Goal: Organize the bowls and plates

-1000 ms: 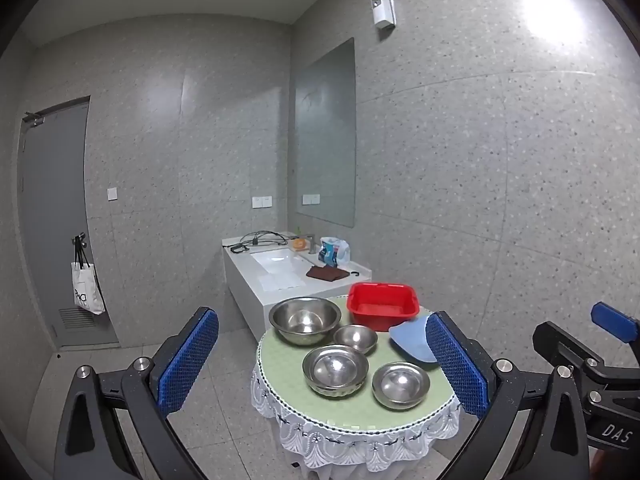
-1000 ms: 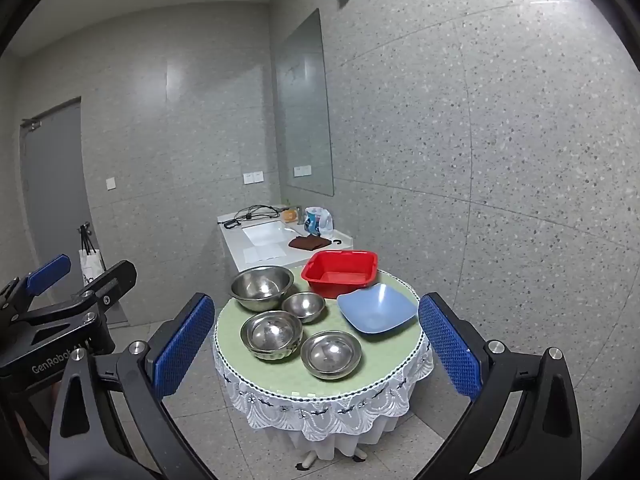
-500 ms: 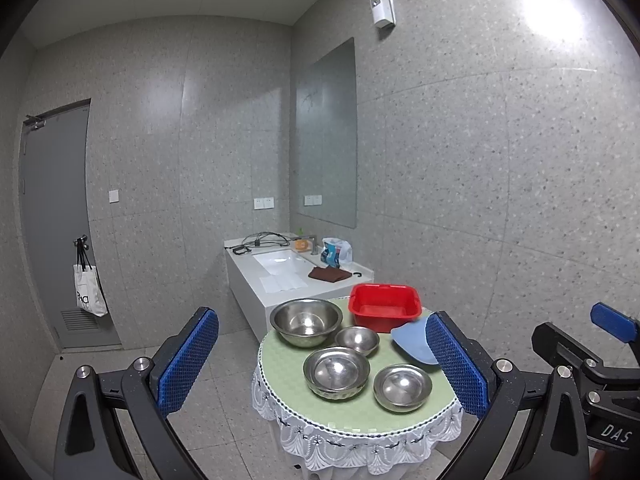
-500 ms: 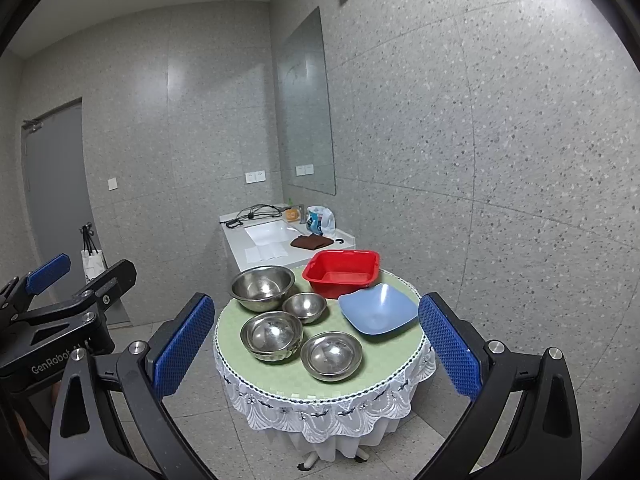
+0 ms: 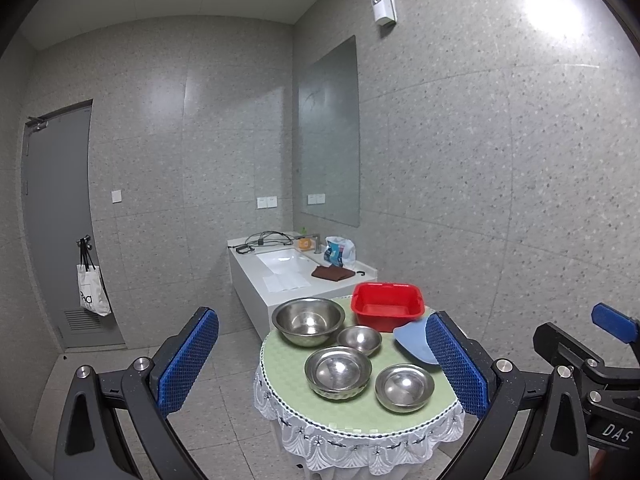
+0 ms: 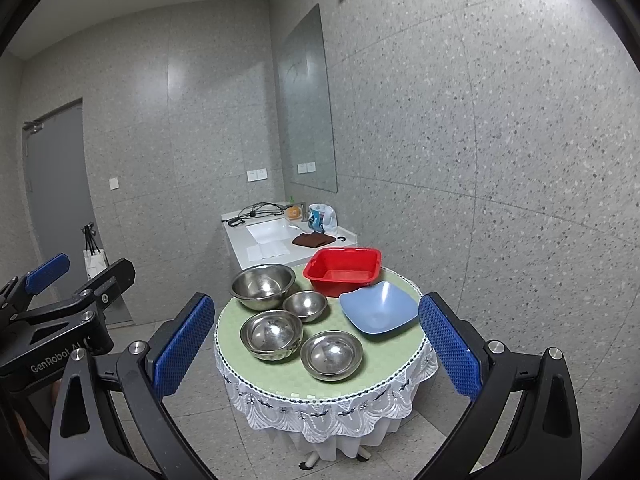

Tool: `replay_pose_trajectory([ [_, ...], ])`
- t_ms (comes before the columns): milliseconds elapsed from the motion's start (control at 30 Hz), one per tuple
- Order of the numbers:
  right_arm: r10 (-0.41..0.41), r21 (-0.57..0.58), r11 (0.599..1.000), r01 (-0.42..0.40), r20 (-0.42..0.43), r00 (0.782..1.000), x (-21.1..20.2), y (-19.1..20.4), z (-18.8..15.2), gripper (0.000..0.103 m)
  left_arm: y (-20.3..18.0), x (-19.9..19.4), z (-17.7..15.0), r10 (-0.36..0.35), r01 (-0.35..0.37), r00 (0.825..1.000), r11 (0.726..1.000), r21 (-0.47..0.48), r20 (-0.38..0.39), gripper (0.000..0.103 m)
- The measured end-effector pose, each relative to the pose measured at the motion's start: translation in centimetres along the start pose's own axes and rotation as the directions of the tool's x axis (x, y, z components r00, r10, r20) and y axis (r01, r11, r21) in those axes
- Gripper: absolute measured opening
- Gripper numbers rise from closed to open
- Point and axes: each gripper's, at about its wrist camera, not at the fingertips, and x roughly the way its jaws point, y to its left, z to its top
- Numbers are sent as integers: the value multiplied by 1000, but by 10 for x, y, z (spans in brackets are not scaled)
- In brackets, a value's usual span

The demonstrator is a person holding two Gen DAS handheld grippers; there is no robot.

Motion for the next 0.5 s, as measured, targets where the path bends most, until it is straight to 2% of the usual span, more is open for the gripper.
replay_pose_trajectory([
  [500,12,-4,1000,-12,-1,1000,-2,1,-2,103,-5,-4,4,15,-15,1000,1000,-3,-4,102],
])
